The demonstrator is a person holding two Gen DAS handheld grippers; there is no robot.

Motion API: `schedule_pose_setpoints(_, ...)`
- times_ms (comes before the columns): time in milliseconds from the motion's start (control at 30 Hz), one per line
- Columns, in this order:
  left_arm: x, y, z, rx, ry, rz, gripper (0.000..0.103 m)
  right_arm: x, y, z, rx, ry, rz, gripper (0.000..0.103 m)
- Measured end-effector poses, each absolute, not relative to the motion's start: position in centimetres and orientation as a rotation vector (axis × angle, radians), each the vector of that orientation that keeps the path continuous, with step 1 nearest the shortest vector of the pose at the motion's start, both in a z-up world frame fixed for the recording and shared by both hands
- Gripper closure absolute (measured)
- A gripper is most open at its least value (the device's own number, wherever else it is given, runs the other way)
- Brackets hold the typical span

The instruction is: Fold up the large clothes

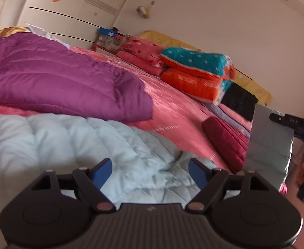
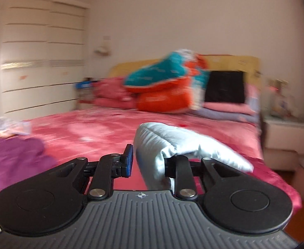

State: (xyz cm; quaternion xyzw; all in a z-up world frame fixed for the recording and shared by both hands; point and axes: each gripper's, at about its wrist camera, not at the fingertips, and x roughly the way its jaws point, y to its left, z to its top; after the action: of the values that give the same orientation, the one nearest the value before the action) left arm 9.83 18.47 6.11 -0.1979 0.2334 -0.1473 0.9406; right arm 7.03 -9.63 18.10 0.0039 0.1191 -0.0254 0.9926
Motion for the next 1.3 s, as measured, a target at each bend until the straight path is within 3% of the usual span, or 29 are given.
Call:
schedule_pose_setpoints(333,9.7,23.3,6.2,-0.496,0.452,-0.148,0.022,4.7,2.8,11.6,-0.017,0.441,0.274,0.075)
schedule_pose_setpoints(500,9.7,25.7,6.1,-0.586,0.453,-0.107,0.022,2.2,7.3,8.3,-0.163,0.519,0.347,0.074)
schedule_pose_setpoints(600,9.5,26.5,6.0,-0.603,0.464,-0.108,0.022,0.2,8.8,7.1,-0.250,0.550,0.357,0.063)
schedule_pose_setpoints(667,9.3,26.8,5.9,-0.592,0.465,-0.117,0.022,-0.5,9.0,7.0,-0.275,0.555,0.353,0.047)
schedule_pose_setpoints(900,9.1,26.4,5.9,-0.533,0.489,-0.132,0.022,-0.4,6.8,8.1,-0.203,0.563,0.277,0.035)
schedule_pose_setpoints(1067,9.2,25.9,5.8,-0.495,0.503,-0.141,0.022,0.4,8.2,8.8,-0.303,0.479,0.334,0.009)
schedule_pose_setpoints(1133,9.2,25.8,5.9,-0.496,0.501,-0.147,0.022,0.9,9.8,8.6,-0.387,0.462,0.387,0.005)
schedule_pose_setpoints(1200,9.2,25.7,5.9,-0.497,0.501,-0.154,0.022,1.5,11.2,7.9,-0.465,0.476,0.430,0.005)
schedule_pose_setpoints(1233,9.2,25.7,5.9,-0.496,0.504,-0.161,0.022,1.7,10.7,7.4,-0.507,0.473,0.439,0.012)
schedule_pose_setpoints(1300,9.3,25.5,5.9,-0.489,0.506,-0.170,0.022,2.1,11.4,6.6,-0.560,0.464,0.439,0.037)
